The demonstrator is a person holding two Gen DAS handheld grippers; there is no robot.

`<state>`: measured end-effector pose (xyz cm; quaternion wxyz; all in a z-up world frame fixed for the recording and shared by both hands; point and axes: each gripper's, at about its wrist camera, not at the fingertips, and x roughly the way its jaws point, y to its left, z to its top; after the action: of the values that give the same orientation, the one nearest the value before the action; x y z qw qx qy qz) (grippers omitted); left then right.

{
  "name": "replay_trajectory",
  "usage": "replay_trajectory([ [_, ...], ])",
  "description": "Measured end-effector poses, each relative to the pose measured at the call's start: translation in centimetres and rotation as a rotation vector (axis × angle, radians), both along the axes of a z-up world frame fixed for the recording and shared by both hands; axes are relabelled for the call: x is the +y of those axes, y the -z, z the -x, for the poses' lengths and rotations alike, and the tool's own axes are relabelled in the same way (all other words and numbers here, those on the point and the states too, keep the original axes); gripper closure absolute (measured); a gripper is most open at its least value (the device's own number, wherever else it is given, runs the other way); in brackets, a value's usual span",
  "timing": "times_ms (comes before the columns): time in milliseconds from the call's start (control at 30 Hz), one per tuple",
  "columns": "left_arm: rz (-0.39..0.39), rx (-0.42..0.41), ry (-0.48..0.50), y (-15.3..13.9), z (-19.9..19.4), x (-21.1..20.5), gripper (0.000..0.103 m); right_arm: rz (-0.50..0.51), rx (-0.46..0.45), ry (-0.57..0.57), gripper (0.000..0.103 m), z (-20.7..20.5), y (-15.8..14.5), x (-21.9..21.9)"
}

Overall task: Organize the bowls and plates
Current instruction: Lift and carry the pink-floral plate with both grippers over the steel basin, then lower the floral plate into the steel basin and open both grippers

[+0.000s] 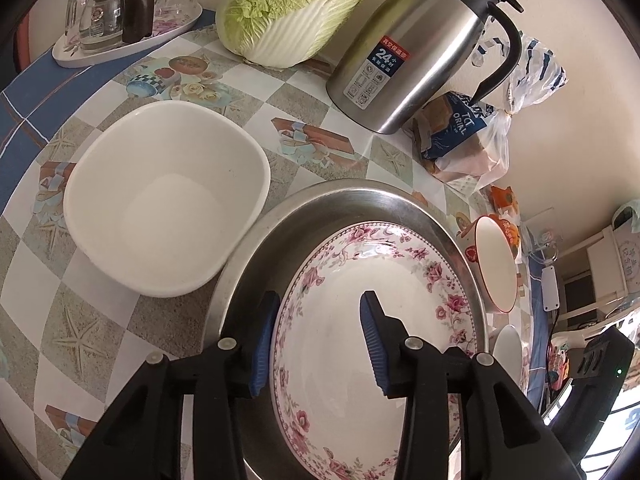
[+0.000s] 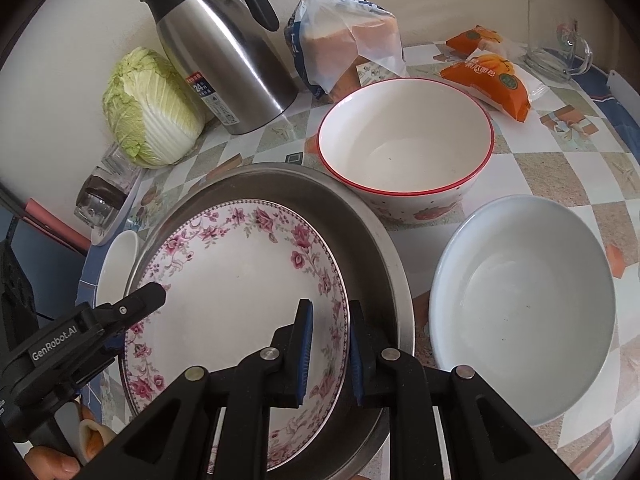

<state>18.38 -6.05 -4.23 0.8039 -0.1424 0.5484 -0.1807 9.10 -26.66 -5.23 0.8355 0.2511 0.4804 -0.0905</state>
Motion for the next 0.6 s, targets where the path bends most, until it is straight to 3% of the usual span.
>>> replay_trajectory([
  [300, -0.052, 0.005, 0.016, 0.0, -0.1, -0.4, 0.058, 0.055, 0.021, -0.012, 0.082, -0.2, 0.1, 0.6],
  [600, -0.068, -0.026, 0.017, -1.6, 0.1, -0.3, 0.046, 0.098, 0.023, -0.037, 0.073, -0.2, -0.7, 1.2],
])
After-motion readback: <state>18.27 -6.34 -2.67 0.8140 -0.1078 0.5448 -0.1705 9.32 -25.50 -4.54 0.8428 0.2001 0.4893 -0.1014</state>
